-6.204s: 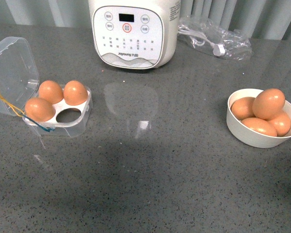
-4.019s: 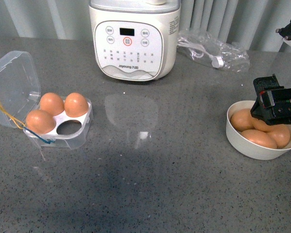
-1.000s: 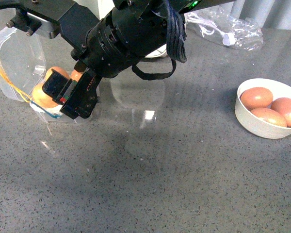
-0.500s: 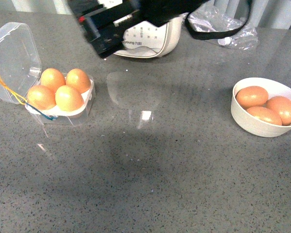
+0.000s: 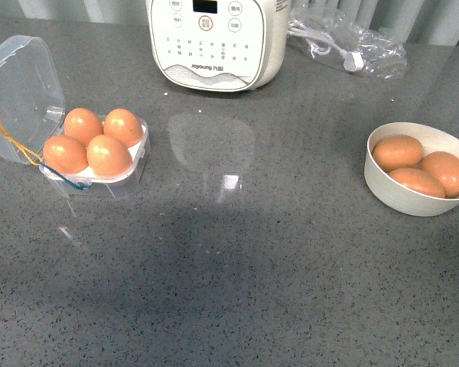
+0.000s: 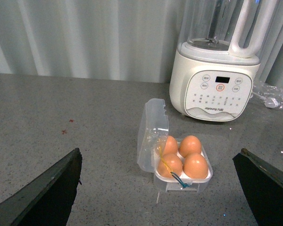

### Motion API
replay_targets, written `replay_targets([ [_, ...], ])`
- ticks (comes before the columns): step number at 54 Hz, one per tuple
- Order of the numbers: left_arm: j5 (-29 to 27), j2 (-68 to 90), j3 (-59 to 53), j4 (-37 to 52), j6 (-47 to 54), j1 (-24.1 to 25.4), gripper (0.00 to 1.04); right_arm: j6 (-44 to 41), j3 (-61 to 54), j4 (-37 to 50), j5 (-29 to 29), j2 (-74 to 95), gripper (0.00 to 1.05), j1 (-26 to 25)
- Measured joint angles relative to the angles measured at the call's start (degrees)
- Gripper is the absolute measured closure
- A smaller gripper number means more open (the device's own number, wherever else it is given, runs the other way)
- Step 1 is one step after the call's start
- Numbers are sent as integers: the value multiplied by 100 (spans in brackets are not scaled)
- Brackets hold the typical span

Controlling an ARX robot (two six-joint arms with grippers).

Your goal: Put egg into box

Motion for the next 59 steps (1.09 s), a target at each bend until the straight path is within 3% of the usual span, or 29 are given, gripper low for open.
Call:
replay_targets([
  [4, -4, 4, 0, 0, 0, 0, 7, 7, -901, 743, -103, -970, 42, -295],
  [23, -4, -2, 0, 0, 0, 0, 7, 2, -1934, 455, -549, -2258, 102, -658],
  [30, -2, -2, 0, 0, -2, 0, 7, 11, -2157, 199, -828, -2704, 102, -1014],
  [44, -2, -2, 0, 0, -2, 0, 7, 11, -2575, 68, -872, -3346, 102, -1040],
  [59, -2, -2, 0, 0, 0, 0, 7, 11, -2730, -1032, -876, -4562, 102, -1040],
])
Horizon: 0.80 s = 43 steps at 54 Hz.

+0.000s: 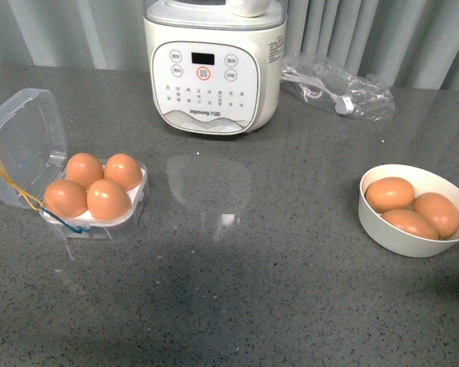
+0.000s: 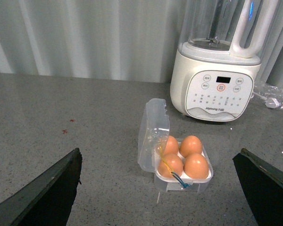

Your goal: Put egg into box

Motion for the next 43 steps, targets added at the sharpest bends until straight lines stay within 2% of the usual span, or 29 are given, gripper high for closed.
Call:
replay_targets([
  [26, 0, -2, 0, 0, 0, 0, 7, 0, -2, -1613, -4, -1696, 102, 0],
  [43, 0, -2, 0, 0, 0, 0, 7, 0, -2, -2129, -7, -2214, 102, 0],
])
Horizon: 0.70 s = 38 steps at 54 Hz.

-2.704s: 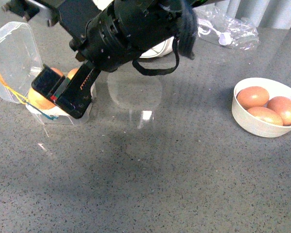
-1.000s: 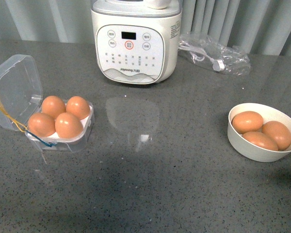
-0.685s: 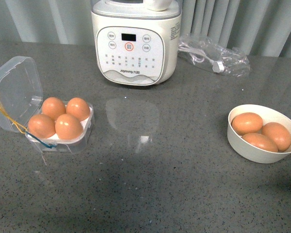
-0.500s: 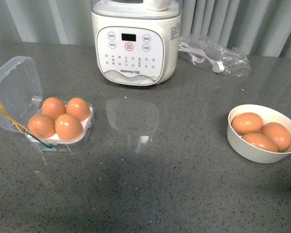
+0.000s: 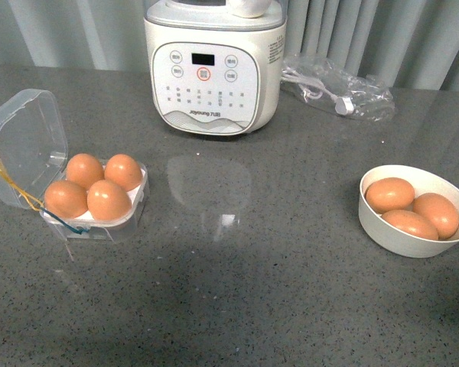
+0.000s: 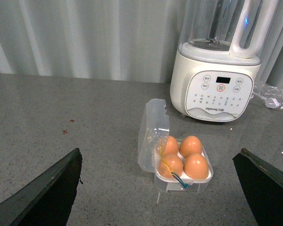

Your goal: Put egg into box

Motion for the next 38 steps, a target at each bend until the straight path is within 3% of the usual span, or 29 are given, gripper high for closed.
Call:
replay_targets([
  [6, -2, 0, 0, 0, 0, 0, 7, 0, 0, -184, 0, -179, 102, 0],
  [12, -2, 0, 0, 0, 0, 0, 7, 0, 4, -1082, -7, -909, 102, 0],
  [22, 0, 2, 0, 0, 0, 0, 7, -2, 4, -1123, -7, -1084, 101, -2],
  [35, -7, 4, 0, -2, -4, 0, 7, -2, 2, -1128, -7, -1086, 64, 0],
  [38, -649, 203, 101, -378, -374, -195, 7, -2, 4, -1128, -7, -1086, 56, 0],
])
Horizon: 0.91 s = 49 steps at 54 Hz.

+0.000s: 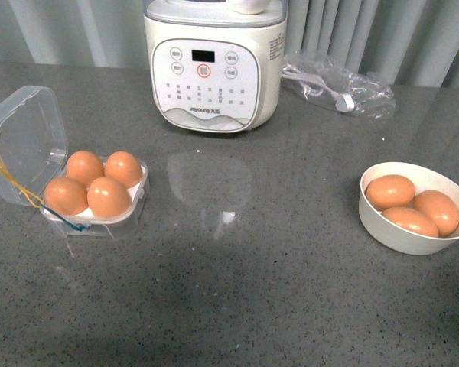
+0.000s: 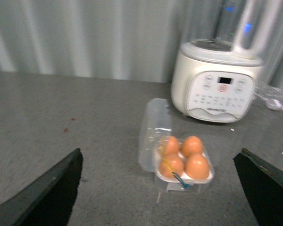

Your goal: Put egg into box

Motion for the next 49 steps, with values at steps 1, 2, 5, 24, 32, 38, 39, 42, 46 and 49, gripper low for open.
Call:
replay_targets([
  [1, -282, 151, 63, -195, -155, -72, 7, 0, -2, 0, 0, 0, 52, 0],
  [2, -522, 328, 116, -319, -361, -90, 7, 2, -2, 0, 0, 0, 49, 0],
  [5, -841, 817, 173, -321, -839, -57, 7, 0, -2, 0, 2, -4, 40, 0],
  [24, -713, 5106, 1305, 1921, -1722, 1193, 7, 4, -2, 0, -2, -4, 7, 0],
  [32, -914, 7090, 2175, 2465, -1825, 1200, 7, 4, 0, 0, 0, -4, 7, 0],
  [38, -988, 7984, 2758, 2625, -1834, 1207, 7, 4, 0, 0, 0, -7, 7, 0],
  [39, -1016, 8146, 2881, 2640, -1823, 1211, 7, 4, -2, 0, 0, -7, 7, 0],
  [42, -1139, 8531, 3191, 2634, -1814, 1211, 7, 4, 0, 0, 0, -4, 7, 0],
  [46, -1215, 8942, 3550, 2559, -1814, 1211, 7, 4, 0, 0, 0, -4, 7, 0],
  [49, -1244, 9228, 3829, 2433, -1821, 1202, 7, 4, 0, 0, 2, -7, 7, -2],
])
